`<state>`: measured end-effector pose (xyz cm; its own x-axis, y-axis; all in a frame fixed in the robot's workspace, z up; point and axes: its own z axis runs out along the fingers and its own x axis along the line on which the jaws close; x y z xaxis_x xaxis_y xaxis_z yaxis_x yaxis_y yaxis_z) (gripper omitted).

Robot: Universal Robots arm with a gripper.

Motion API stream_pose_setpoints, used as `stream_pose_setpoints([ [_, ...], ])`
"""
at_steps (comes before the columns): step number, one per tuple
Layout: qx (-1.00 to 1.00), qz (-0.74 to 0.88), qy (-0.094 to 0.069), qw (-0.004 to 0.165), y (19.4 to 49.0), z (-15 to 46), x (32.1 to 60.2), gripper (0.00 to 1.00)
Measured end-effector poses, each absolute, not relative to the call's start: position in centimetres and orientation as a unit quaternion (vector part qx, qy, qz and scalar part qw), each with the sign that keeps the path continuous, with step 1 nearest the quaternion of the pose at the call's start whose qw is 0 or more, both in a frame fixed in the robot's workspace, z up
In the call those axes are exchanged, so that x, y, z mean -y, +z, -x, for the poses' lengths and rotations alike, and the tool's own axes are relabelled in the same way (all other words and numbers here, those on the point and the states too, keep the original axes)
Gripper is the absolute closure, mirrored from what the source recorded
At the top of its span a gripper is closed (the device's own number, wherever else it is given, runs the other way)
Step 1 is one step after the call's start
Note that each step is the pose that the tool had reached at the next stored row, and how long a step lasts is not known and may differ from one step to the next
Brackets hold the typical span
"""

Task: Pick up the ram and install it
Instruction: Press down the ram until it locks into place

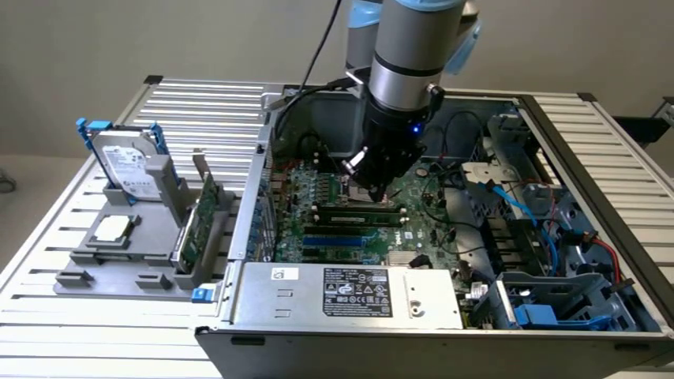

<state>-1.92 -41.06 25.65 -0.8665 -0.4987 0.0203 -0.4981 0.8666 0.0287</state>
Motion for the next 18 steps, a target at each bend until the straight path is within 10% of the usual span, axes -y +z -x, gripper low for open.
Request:
stream_pose_setpoints([
  [18, 0.987, -0.158, -0.011, 0.011, 26.02, 1.92, 41.06, 0.89],
])
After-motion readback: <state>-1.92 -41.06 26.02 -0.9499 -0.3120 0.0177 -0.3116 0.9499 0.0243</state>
